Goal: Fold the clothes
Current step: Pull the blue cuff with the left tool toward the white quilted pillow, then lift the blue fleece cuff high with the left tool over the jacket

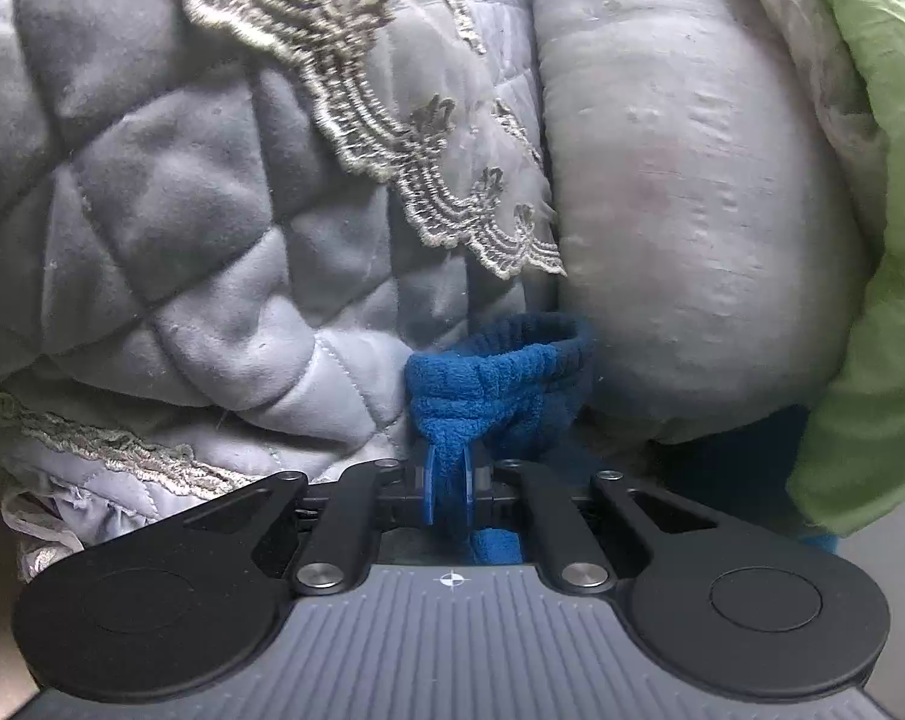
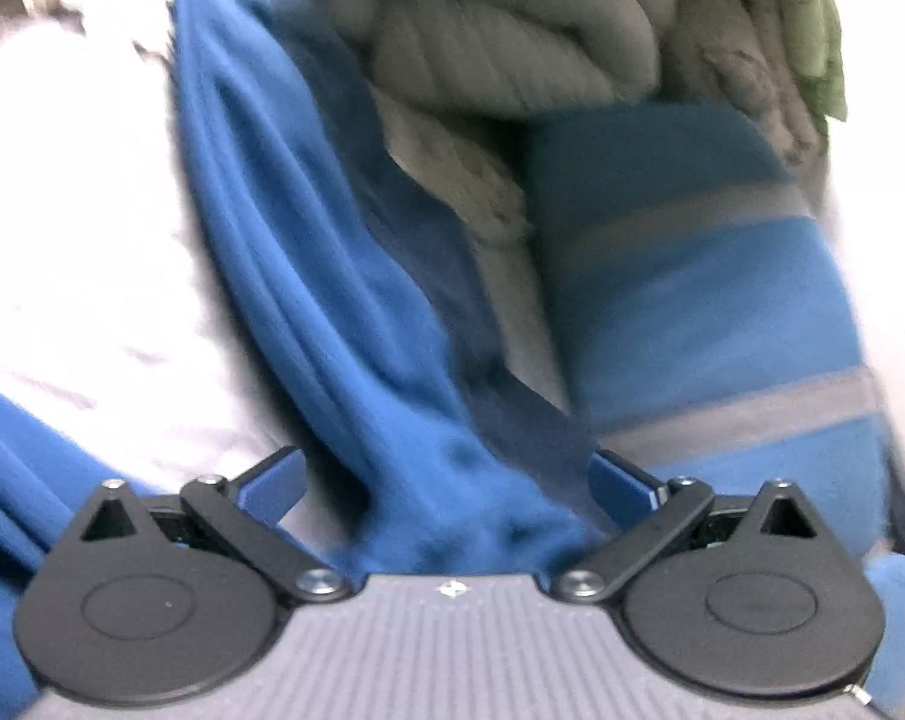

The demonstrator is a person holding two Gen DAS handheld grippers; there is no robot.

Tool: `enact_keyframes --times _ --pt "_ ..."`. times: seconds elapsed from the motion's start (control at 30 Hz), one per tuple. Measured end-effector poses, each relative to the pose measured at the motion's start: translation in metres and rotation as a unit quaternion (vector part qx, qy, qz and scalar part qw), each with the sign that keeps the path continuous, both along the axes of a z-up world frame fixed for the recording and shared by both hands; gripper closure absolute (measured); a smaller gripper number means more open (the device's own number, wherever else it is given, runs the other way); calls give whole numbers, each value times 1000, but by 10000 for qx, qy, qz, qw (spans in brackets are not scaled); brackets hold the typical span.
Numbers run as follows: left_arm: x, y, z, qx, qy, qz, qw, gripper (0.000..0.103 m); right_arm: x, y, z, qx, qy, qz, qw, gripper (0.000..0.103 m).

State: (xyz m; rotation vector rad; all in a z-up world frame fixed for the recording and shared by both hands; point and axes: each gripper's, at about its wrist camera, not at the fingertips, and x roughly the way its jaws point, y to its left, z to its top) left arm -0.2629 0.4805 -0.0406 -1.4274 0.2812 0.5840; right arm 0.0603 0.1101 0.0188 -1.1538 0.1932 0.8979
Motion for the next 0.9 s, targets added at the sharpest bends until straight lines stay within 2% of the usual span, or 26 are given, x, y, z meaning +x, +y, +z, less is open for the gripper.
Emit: enact_keyframes --times 0.2,0.3,0.33,0.37,0.4,0.43,0.53,0.6,0.63,0.67,0.73,0.83,0.9 --pt "2 -1 -1 47 47 -45 10000 94 -11 42 -8 -151 885 607 9941 5" --pt "6 1 0 100 117 -94 9998 94 -3 64 -8 26 1425 537 9883 16" --pt "7 1 1 111 138 -103 9998 94 2 72 -9 97 1617 439 9858 25" --pt "7 0 2 121 159 -112 9997 94 8 77 -11 98 1853 266 9823 59" --pt "7 0 3 131 180 -120 9997 94 14 83 -14 81 2091 101 9778 79" --pt "8 0 4 162 210 -130 9996 94 14 85 -17 -10 2302 -8 9731 91" --pt "13 -3 15 455 331 -210 9982 94 4 83 -15 96 2343 -186 9719 88" --pt "17 -10 30 843 453 -347 9948 94 3 70 -7 426 2556 -276 9654 76" --pt "18 -15 37 1032 499 -432 9925 94 4 61 -2 653 2680 -310 9607 54" --pt "19 -25 50 1395 584 -591 9867 94 5 52 4 879 2803 -344 9553 36" --pt "21 -45 78 2134 755 -916 9697 94 6 34 16 1319 3013 -402 9435 15" --pt "25 -86 115 3197 948 -1433 9318 94 2 2 37 1708 2795 -429 9439 13" --pt "31 -114 139 3854 964 -1791 9000 94 6 -21 47 1905 2656 -574 9433 14"
